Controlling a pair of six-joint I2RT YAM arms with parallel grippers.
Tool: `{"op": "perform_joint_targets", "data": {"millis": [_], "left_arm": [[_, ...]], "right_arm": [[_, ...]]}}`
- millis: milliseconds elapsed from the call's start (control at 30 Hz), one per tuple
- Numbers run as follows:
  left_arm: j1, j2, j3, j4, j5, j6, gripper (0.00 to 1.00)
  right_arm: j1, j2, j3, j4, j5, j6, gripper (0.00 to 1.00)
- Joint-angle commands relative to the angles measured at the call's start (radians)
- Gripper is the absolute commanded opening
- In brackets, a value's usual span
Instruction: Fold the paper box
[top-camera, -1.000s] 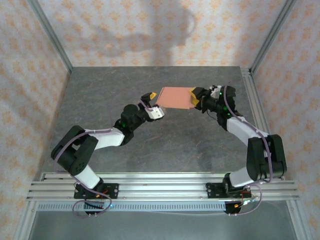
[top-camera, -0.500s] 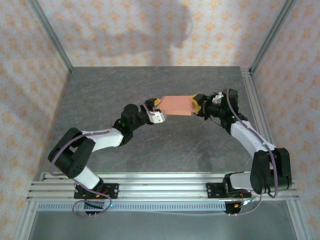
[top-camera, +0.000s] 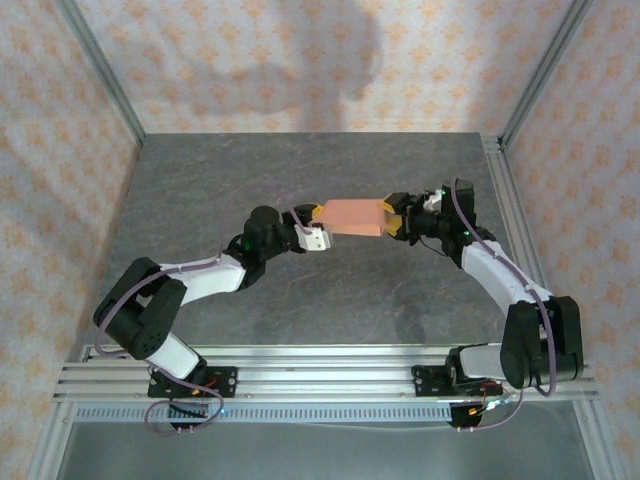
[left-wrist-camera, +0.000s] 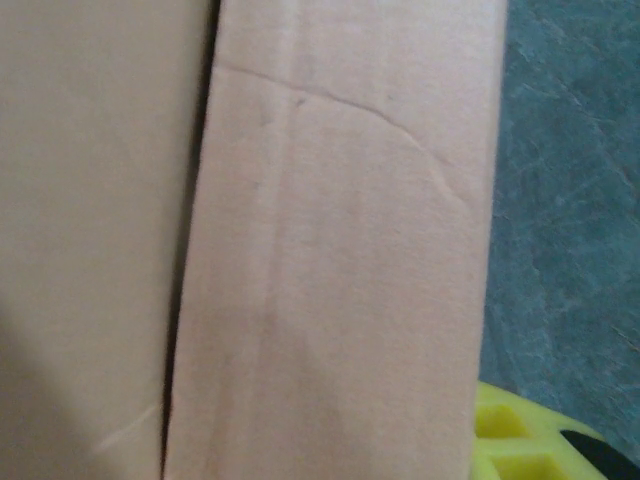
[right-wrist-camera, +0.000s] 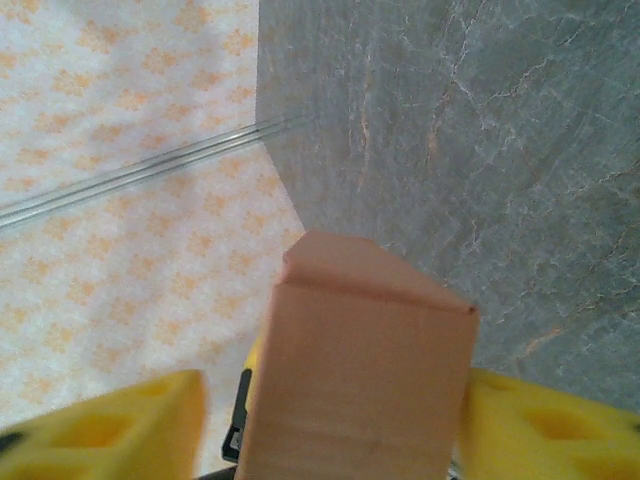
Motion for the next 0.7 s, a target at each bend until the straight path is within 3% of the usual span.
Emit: {"op": "perform_joint_targets", "data": {"millis": [0,133,267,400,533,667], "left_arm": [[0.011,-0.021,0.087,-0.156,0.043,-0.045,0.34],[0.036,-0.017,0.110,-0.250,0.064,-0.113,0.34],[0.066,-0.037,0.140,-0.415,0.070,-0.148,0.34],[0.100,-0.030,0.150,-0.565,0.082,-0.153,0.34],[0.134,-0.019,0.161,-0.659,0.090,-0.185,0.34],[0.155,-0.006,0.197,-0.781,0.058,-0.191,0.34]], "right_arm": [[-0.004,-0.043,0.046,-0.044,0.050,-0.094,0.81],[-0.009,-0.066,0.084,-0.189,0.127,-0.249,0.91],[-0.011,-0.104,0.140,-0.365,0.225,-0.473,0.92],[-0.011,-0.123,0.227,-0.542,0.342,-0.827,0.90],[0.009,-0.168,0.257,-0.563,0.437,-1.115,0.88],[0.096,-0.181,0.265,-0.556,0.571,-1.338,0.84]]}}
